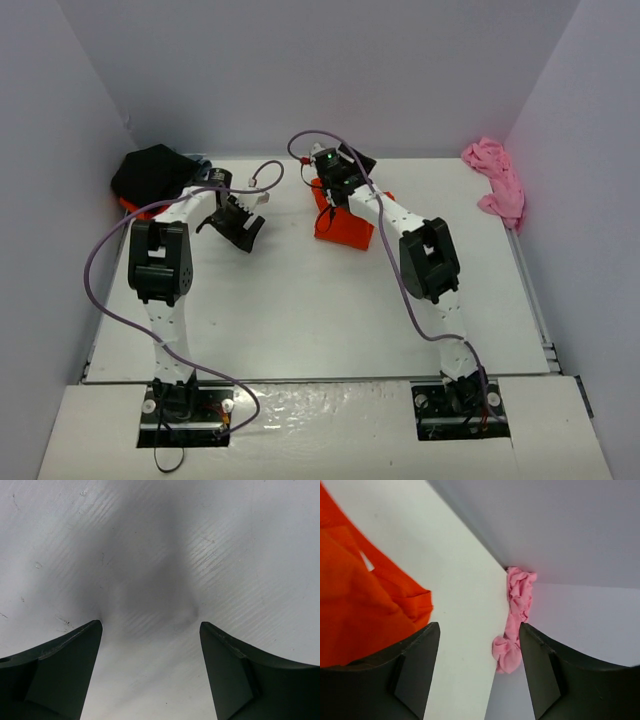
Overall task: Fold and stack the t-shirts
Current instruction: Fold the tshirt, then neatly place the folded tshirt to the corner
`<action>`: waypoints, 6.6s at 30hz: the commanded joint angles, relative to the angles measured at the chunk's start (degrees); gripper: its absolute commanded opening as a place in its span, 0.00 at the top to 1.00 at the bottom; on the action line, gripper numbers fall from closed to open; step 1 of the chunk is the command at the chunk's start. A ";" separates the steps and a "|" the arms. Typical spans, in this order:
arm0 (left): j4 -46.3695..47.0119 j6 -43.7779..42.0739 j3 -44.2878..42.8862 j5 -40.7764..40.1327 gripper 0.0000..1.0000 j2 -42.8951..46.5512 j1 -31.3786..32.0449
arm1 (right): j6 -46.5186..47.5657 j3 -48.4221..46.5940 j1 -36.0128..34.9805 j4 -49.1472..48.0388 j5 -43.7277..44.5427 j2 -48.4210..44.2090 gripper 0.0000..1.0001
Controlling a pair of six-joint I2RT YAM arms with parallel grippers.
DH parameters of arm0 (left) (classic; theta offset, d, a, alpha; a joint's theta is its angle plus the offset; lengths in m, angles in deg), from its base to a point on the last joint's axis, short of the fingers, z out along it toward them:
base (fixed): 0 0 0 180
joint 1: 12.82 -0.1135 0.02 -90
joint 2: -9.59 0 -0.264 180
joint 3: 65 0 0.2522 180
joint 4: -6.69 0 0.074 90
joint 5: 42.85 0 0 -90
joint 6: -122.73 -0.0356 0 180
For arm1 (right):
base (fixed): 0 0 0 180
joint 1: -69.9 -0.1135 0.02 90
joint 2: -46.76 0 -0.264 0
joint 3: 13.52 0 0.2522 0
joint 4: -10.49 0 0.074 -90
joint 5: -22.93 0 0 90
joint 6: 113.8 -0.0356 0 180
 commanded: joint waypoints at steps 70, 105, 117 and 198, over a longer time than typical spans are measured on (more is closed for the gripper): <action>-11.19 21.87 -40.59 35.90 0.23 -17.54 0.65 | -44.31 9.87 29.37 21.08 -77.17 -21.74 0.20; 66.74 97.83 -40.78 60.29 0.67 -38.33 3.56 | -35.56 15.01 34.94 28.09 -97.25 -9.80 0.82; 87.54 113.57 -29.20 61.50 0.03 -33.08 2.37 | -35.41 14.92 33.79 28.09 -86.08 -10.90 1.00; 48.51 84.39 -36.05 55.07 0.56 -33.93 -0.35 | -35.60 -23.74 15.57 42.27 -60.32 22.95 1.00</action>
